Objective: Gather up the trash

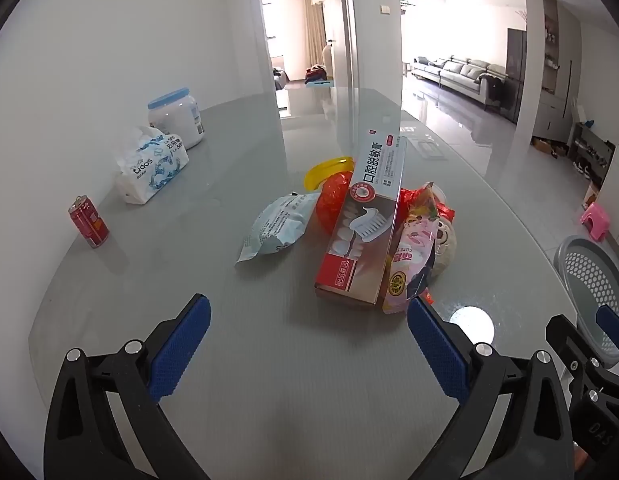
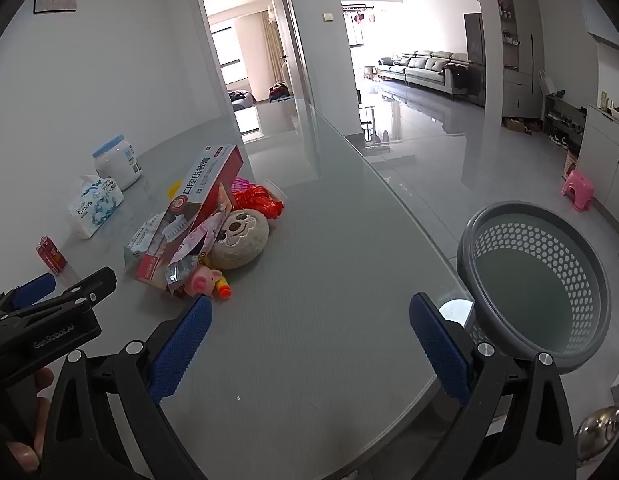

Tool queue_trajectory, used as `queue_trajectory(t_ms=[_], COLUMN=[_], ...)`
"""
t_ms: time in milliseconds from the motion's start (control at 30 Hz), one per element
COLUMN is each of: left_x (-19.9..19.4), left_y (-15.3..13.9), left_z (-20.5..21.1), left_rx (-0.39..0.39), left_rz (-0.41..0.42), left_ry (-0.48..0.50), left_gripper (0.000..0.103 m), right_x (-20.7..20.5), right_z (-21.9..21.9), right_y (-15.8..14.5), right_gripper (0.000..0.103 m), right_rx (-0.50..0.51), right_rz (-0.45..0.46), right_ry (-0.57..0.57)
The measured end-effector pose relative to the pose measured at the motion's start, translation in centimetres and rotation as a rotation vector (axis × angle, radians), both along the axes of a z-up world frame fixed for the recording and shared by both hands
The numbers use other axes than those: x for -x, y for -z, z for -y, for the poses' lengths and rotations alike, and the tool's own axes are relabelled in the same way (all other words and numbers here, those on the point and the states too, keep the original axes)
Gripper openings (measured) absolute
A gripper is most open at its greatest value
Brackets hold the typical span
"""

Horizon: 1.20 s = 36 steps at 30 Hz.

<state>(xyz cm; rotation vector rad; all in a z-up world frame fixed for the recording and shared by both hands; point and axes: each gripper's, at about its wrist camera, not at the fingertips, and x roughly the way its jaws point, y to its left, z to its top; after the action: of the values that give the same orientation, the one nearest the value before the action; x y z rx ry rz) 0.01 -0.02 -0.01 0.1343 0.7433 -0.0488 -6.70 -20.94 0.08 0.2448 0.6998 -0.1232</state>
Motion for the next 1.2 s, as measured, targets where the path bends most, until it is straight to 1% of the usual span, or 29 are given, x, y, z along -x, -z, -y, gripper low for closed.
queue_trajectory(t_ms=[700,767,867,1200], left_x=[0.05,0.19,0.02,0.17], left_y=[-0.42,-0.42,-0.91,-0.94], left_z=[-0.22,-0.21,-0.55,-0.56], left_rx=[0.004,0.005,0.006,0.006], left_rz=[0.01,0.012,0.013,0.018], left_ry=[0.001,0.001,0.0,0.0], left_gripper=[0.097,0.097,0.097,0.097], right_x=[0.37,0.44,0.48,0.43], right_z=[0.28,-0.21,-0.15,-0.28], right_y=[-0.13,-0.64,-0.59,-0.63], right_gripper=[0.095,0.095,0.095,0.095], right_rx=[0.001,0.001,0.002,0.001], right_rz=[0.006,0.006,0.006,0.006], right_ry=[0.001,0.002,0.001,-0.002])
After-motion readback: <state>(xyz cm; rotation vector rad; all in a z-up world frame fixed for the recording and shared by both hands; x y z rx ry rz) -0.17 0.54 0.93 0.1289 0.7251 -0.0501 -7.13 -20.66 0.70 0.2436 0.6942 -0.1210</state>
